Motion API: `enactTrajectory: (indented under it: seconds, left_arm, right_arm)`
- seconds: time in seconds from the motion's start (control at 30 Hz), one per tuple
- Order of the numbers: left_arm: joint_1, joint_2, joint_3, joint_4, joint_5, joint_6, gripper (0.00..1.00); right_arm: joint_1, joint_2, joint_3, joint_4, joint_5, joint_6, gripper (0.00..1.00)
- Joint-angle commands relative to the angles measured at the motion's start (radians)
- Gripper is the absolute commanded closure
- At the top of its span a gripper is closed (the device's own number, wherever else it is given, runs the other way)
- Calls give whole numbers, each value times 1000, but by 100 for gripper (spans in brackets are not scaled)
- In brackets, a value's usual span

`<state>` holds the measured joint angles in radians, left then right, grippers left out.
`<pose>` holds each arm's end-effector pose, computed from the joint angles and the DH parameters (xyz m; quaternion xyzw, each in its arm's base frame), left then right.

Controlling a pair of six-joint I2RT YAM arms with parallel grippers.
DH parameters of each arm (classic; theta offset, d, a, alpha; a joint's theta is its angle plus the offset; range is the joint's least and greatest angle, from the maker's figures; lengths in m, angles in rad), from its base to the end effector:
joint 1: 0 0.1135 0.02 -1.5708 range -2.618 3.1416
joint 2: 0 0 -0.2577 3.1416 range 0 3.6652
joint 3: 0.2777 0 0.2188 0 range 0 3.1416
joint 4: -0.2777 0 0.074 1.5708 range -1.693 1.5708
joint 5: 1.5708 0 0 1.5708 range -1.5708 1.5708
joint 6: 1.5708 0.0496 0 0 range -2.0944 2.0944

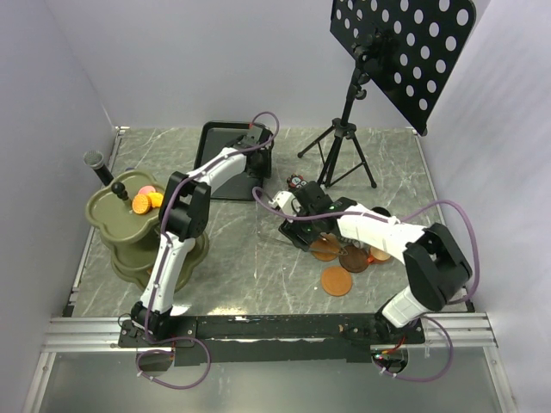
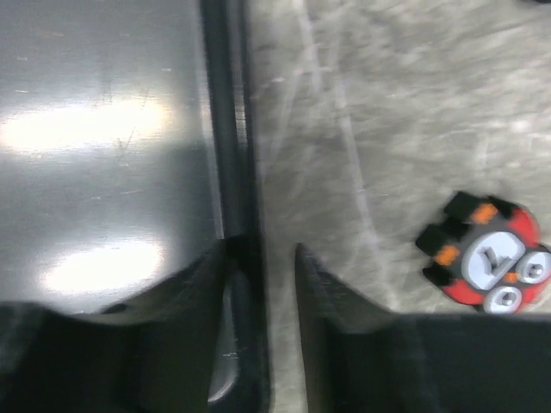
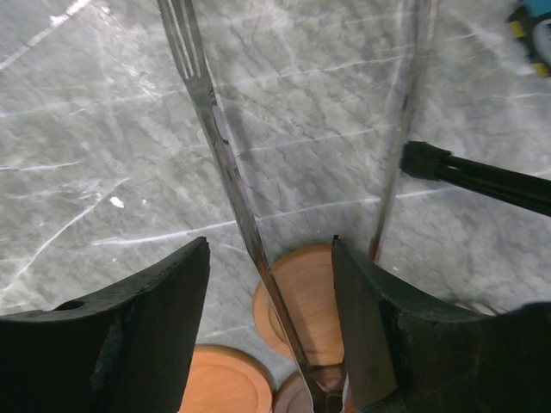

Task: Serve the afternoon tea

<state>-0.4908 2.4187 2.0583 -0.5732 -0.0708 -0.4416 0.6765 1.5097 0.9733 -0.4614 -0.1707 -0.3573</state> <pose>0.4468 -0.2348 0.1667 0.0123 0.9491 -0.1107 0.2947 0.2149 0.1834 0.2115 -0.4933 0.8190 0.1255 0.2650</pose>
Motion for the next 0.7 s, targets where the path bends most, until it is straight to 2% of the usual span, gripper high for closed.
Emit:
enactTrajectory:
  seconds: [0.0,0.13,0.3,0.43,0.53,0.67]
  left_arm:
    - [-19,-96,0,78,43,-5,52]
    - [-19,-150,25,70,22,18,36]
    - [-2,-243,31,62,-9,52,20]
    - [11,-331,57,47,-47,46,14]
    - [15,-414,51,76,-38,43,12]
    - [34,-516,56,53,-23,-12,12]
  right_arm:
    - [9,53,24,41,-10,1,36]
    - [11,102,28,49,8,6,43]
    - [11,144,33,53,42,4,62]
    - [11,159,56,35,36,-9,80]
    - [17,161,102,-17,30,-5,100]
    - [38,109,152,-68,23,33,100]
